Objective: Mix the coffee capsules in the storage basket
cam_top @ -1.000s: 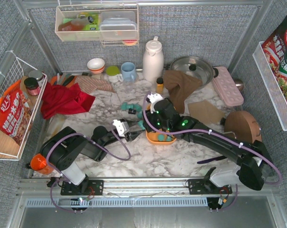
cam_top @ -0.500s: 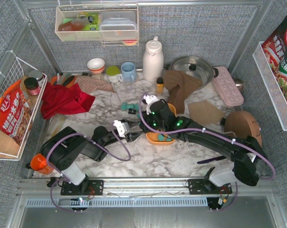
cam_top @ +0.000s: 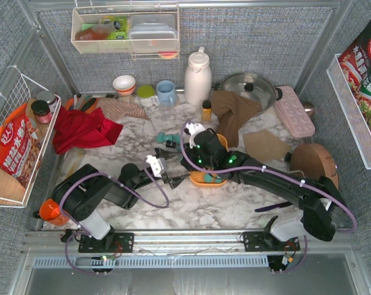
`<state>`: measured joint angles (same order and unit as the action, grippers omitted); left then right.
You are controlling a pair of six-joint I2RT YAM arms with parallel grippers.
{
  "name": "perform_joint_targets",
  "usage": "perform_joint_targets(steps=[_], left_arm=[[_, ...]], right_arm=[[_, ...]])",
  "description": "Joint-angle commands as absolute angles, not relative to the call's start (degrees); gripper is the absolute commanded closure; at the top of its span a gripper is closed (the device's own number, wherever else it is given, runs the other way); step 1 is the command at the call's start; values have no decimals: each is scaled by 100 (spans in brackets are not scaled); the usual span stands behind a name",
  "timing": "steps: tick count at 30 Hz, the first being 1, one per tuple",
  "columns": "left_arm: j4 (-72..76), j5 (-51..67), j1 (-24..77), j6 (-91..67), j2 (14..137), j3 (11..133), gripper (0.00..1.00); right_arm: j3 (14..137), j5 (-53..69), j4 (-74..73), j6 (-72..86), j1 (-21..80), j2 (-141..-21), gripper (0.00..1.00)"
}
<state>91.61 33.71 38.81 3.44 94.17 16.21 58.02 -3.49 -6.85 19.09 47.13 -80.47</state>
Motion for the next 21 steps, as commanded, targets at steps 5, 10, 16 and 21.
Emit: perform_joint_targets(steps=[5,10,16,21], left_arm=[[9624,3139,3879,333,9313,1583,1],[9570,2300,3870,102,9224,1553,1],[9098,751,3851,-145,8954,1554,1],[7984,-172,3803,-421,8727,1863,1]], right_arm=[[5788,-993,-786,1811,4711,-7814,81],[5809,-2211,-1252,1517,4704,-7762,82],[5749,-3247,-1549,1220,4662,-8001,82],[5449,-3559,-1311,1072,4515,-8288,82]])
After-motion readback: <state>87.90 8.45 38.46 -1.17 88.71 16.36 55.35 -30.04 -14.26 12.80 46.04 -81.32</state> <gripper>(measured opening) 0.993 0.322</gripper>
